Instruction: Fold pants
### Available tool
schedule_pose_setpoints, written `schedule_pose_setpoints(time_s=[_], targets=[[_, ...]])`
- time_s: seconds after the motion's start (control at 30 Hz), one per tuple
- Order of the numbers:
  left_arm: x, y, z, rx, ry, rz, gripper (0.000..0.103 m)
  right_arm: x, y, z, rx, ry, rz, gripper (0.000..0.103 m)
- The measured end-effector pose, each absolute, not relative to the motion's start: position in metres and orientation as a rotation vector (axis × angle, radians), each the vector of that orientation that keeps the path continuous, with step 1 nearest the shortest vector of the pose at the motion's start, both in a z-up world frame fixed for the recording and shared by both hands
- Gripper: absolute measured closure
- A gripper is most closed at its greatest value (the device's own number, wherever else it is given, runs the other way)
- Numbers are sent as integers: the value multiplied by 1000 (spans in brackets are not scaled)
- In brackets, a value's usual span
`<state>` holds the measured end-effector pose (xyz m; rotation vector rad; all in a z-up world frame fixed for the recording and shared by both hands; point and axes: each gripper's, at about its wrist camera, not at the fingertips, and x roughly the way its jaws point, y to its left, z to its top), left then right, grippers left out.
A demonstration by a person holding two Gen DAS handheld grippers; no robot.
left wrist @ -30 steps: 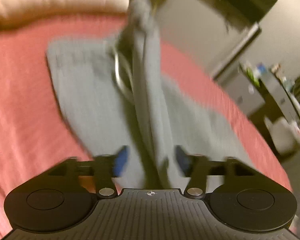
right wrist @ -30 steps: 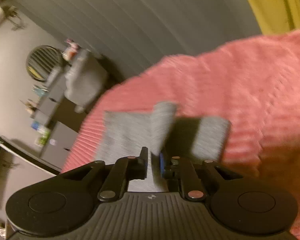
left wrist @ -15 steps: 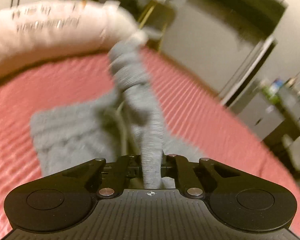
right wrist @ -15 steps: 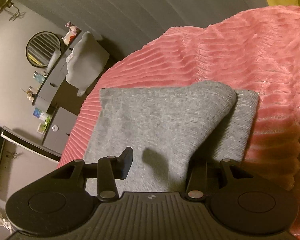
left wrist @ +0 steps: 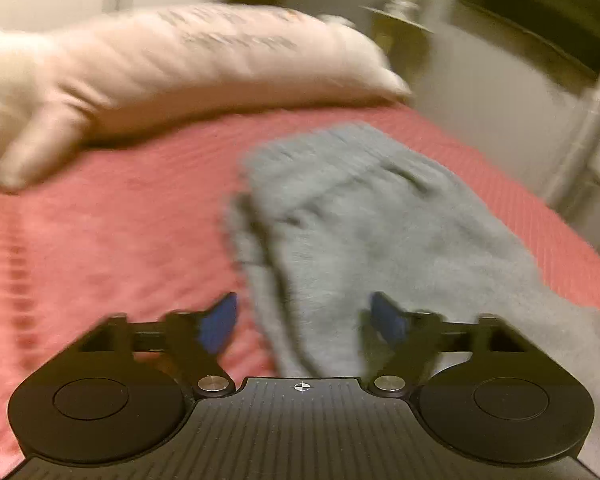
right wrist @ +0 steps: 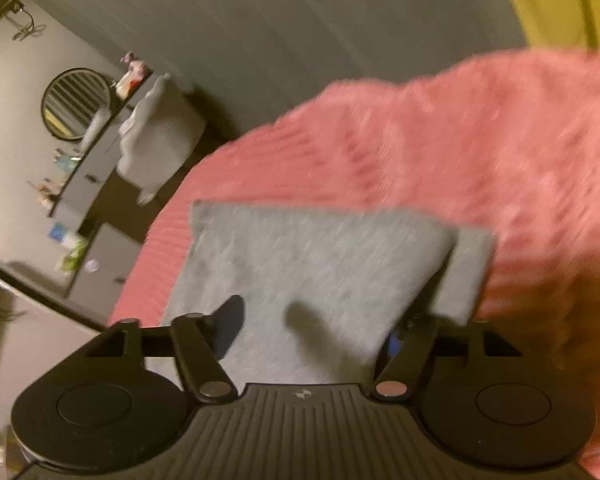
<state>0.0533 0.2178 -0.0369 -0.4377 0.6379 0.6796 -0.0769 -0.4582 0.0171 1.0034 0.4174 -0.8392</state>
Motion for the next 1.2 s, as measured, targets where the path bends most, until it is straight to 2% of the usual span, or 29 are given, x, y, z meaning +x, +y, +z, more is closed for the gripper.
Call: schedule_pose_setpoints(time_s=[0.03,0.13,0.27,0.47,0.53,0.6,0.63,0.67,0.77,0.9,1.2], targets=[[51,214,-30,-417,620,722,20,-79,-457,23,967,408,-878,21],[42,189,-2,-281,525,755,20,-84,-452,39,856,362,-944,20],[62,127,19,-69,481,562,8,-63,-423,58,647,329,-865,20],[110,4,-9,124,563,244,8,6,-354,42,274,532,-442,17],[116,-36,-25,189,570,166,8,20,-335,29,209,579,-369,17],[128,-65,-39,209,581,138,8,30,-324,21,178,616,-306,13],[134,-69,-48,203,595,123,8,34,-321,17,169,642,-279,5],[140,-74,-54,197,612,115,8,36,-320,12,159,665,-267,4],[149,-75,-66,172,613,155,0,42,-320,-8,128,726,-248,4],[159,-45,-63,51,637,144,0,43,-319,-9,115,719,-240,4],[140,23,-48,114,643,358,0,51,-314,-8,125,738,-245,4]])
